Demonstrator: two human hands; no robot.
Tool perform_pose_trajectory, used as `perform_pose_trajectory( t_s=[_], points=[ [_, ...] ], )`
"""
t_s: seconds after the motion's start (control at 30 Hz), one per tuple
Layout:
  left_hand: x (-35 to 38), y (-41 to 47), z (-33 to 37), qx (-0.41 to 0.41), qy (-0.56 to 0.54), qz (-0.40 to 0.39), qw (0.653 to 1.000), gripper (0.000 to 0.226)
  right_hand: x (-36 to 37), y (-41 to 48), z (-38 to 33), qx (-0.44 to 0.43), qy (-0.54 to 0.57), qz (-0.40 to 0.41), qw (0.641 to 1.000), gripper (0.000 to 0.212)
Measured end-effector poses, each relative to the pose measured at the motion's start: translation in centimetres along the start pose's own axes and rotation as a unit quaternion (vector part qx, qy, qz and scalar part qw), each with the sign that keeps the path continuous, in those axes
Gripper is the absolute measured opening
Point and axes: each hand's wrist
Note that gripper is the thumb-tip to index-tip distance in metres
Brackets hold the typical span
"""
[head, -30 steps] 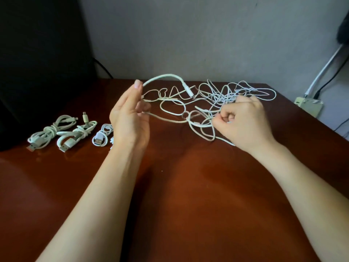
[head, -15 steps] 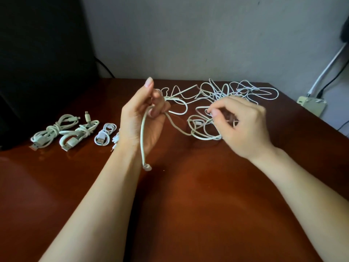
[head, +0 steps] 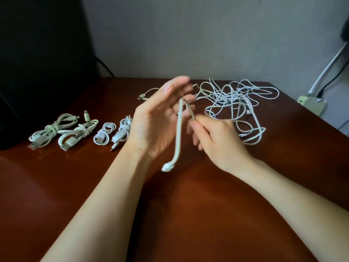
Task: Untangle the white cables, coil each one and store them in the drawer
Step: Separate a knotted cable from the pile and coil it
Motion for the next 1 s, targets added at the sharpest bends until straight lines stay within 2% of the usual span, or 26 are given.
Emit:
perform_pose_trajectory(
  t_s=[0.07,0.13,0.23,0.33,0.4,0.5,0.6,0.83,1.0],
  points=[
    [0.1,0.1,0.0,-0.018,0.011,-0.037,0.999,0.066,-0.5,0.1,0.7,0.018,-0.027,0.046,0.998,0.032],
    [0.1,0.2,-0.1,-0.040,0.041,-0.032,0.998,0.084,-1.0,0.2,1.5,0.036,-0.053,0.082,0.995,0.034],
    [0.4,0.2,-0.6,-0.070,0.118,-0.037,0.990,0.099,-1.3,0.2,2.5,0.061,-0.092,0.097,0.989,0.042],
    [1.0,-0.1,-1.2,-0.074,0.200,-0.037,0.976,0.089,-1.5,0.0,3.0,0.088,-0.164,0.081,0.979,0.050],
    [1.6,-0.2,-1.5,-0.073,0.253,0.000,0.965,0.081,-1.6,0.0,3.2,0.103,-0.191,0.075,0.973,0.053],
    [1.3,0.2,-2.0,-0.068,0.275,0.059,0.957,0.061,-1.6,-0.1,3.4,0.105,-0.184,0.080,0.974,0.053],
    [0.9,0.5,-2.2,-0.081,0.238,0.095,0.963,0.040,-1.7,-0.1,3.4,0.087,-0.156,0.085,0.980,0.044],
    [1.0,0.7,-2.5,-0.089,0.129,0.052,0.986,0.032,-1.2,-0.3,2.0,-0.005,-0.137,0.021,0.990,0.040],
    [1.1,0.6,-2.1,-0.068,0.099,0.045,0.992,0.026,-0.8,-0.3,1.0,-0.054,-0.140,-0.022,0.988,0.036]
  ],
)
Point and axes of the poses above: each hand's wrist, its own y-axis towards the middle knuckle, its own x-axis out of the palm, z = x × y, and after that the axes turned 13 degrees about -x, right-handed
